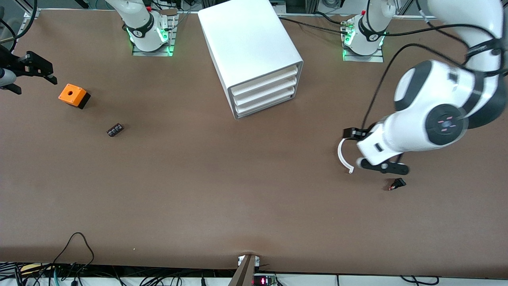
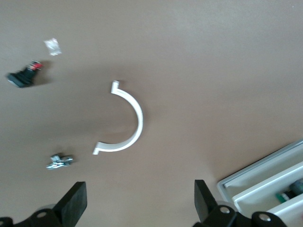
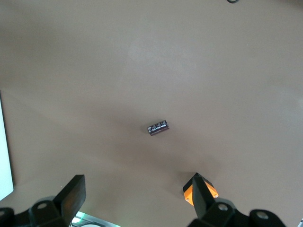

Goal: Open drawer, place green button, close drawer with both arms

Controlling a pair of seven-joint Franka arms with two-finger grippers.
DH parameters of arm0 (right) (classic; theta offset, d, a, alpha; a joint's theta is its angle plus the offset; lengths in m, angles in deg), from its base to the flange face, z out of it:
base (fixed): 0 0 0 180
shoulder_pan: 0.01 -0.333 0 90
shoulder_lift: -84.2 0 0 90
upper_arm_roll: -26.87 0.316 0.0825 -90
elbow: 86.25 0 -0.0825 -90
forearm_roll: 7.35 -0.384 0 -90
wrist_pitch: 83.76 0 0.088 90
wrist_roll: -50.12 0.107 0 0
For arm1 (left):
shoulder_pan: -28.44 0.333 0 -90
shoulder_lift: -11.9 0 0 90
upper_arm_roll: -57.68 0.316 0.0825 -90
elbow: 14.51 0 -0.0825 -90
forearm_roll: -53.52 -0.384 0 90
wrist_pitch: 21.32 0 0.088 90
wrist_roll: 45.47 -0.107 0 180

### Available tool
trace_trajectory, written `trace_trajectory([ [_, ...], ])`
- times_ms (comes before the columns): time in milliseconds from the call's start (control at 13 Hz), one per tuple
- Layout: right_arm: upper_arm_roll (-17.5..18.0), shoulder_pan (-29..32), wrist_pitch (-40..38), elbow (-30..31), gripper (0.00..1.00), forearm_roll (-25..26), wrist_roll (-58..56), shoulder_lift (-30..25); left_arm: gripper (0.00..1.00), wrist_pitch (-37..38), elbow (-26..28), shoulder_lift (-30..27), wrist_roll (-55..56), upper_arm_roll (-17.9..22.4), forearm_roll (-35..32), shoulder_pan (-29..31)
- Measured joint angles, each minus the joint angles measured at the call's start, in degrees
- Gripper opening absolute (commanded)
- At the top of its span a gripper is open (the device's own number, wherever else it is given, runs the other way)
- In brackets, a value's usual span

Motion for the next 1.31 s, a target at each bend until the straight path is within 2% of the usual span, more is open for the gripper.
trace_trajectory([
  [154,-0.03,0.0,0.0,0.01,1.0,0.0,0.0,0.0,1.0,0.6,1.21,-3.9,-2.69,2.24,0.0,-0.23],
  [462,-0.06,0.0,-0.01,0.04,1.0,0.0,0.0,0.02,1.0,0.95,7.8,-15.56,-8.21,7.87,0.0,-0.38],
  [692,-0.07,0.01,-0.21,0.04,1.0,0.0,0.0,0.02,1.0,-3.96,12.81,-21.43,-8.75,12.63,0.7,-0.55],
  [923,-0.07,0.01,-0.71,0.05,1.0,0.0,0.0,0.0,1.0,-8.31,20.51,-25.18,-9.18,16.01,2.73,-0.09],
  [1308,-0.08,0.01,-0.9,0.07,1.0,0.0,0.0,0.0,1.0,-8.19,22.27,-26.56,-9.39,16.09,0.79,-0.06],
])
